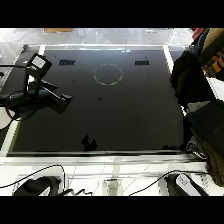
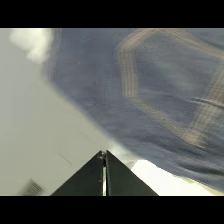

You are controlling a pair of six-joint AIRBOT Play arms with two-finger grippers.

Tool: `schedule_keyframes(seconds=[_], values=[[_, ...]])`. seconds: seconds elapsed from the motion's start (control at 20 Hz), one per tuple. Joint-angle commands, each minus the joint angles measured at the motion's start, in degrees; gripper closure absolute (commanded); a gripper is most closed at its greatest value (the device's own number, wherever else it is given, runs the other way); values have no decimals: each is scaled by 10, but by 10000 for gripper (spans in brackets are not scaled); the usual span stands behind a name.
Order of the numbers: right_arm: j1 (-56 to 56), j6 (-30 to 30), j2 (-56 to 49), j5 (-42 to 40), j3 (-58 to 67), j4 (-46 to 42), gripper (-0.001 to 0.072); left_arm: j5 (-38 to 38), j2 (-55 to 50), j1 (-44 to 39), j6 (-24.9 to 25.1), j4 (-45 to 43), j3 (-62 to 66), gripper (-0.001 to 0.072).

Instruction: Fold the clothes and pants, and hang the long-sleeved shirts on hangers.

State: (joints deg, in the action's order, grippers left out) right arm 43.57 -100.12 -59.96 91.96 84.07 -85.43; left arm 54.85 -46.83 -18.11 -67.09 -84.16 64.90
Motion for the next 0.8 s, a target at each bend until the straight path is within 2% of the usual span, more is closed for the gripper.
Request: schedule_keyframes(seconds=[0.0,0.35,0.55,0.75], values=[[-152,38,0,-42,-14,5,682,0,0,0,0,0,0,15],[-486,38,-1,-186,-14,-50,683,0,0,0,0,0,0,15],[-603,85,-1,-143,-15,-91,683,0,0,0,0,0,0,15],[-619,78,-2,-116,-15,-143,682,0,0,0,0,0,0,15]])
